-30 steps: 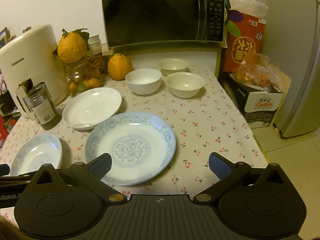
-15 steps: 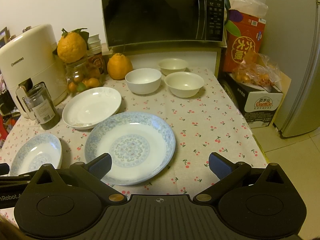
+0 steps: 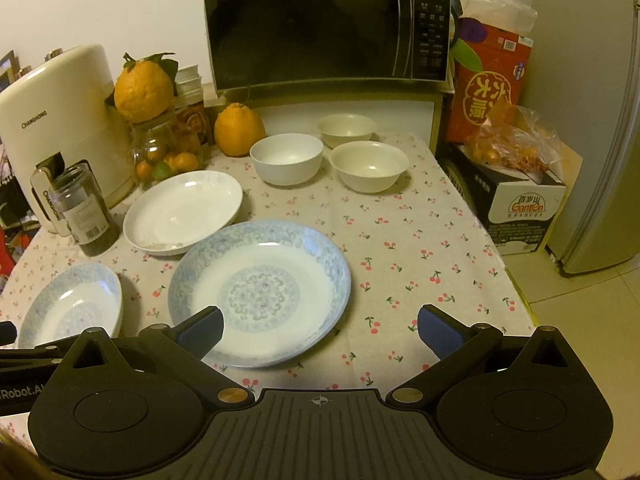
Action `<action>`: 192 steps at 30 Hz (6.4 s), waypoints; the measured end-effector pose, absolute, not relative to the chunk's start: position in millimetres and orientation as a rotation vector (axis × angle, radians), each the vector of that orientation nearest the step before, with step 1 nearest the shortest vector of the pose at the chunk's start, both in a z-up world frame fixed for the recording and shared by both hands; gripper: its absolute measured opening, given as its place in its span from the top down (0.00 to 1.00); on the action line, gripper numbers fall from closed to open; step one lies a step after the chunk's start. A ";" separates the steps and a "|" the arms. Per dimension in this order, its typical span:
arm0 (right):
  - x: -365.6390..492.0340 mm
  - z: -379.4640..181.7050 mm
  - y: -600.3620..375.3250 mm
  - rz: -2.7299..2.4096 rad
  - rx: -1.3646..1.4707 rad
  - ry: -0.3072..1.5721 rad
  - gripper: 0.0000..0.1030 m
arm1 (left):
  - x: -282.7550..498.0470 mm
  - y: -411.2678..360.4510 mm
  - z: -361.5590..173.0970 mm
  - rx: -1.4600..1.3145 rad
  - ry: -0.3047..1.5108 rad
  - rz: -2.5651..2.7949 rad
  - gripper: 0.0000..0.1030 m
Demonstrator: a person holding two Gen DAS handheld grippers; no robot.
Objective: Organize plates and bowls
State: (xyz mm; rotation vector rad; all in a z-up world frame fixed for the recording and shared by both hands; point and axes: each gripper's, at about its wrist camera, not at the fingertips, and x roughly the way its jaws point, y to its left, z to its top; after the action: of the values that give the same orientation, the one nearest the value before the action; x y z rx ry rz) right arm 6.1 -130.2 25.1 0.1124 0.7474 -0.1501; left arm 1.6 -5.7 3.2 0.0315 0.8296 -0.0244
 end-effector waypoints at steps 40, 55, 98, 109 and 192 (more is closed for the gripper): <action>60.8 37.7 -167.8 -0.039 0.141 0.854 0.00 | 43.5 0.3 -3.9 -0.067 0.880 -0.250 0.10; 111.0 -28.7 -212.7 0.014 0.391 1.032 0.58 | 90.8 -14.9 -42.7 -0.095 0.992 -0.314 0.57; 151.9 -46.6 -238.0 -0.070 0.443 1.018 0.86 | 137.9 -59.1 -55.8 -0.029 0.976 -0.329 0.89; 137.8 -23.1 -234.3 -0.062 0.455 0.951 0.27 | 119.8 -64.9 -41.8 0.044 0.951 -0.435 0.22; 79.3 -54.9 31.9 0.531 -0.112 0.906 0.52 | 73.0 154.9 -55.5 0.042 0.961 -0.243 0.72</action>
State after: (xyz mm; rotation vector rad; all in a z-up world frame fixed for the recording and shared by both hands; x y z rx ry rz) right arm 79.3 31.9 -54.9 -0.1117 0.9063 0.5311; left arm 73.0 154.9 -55.5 0.0424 0.9612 -0.2430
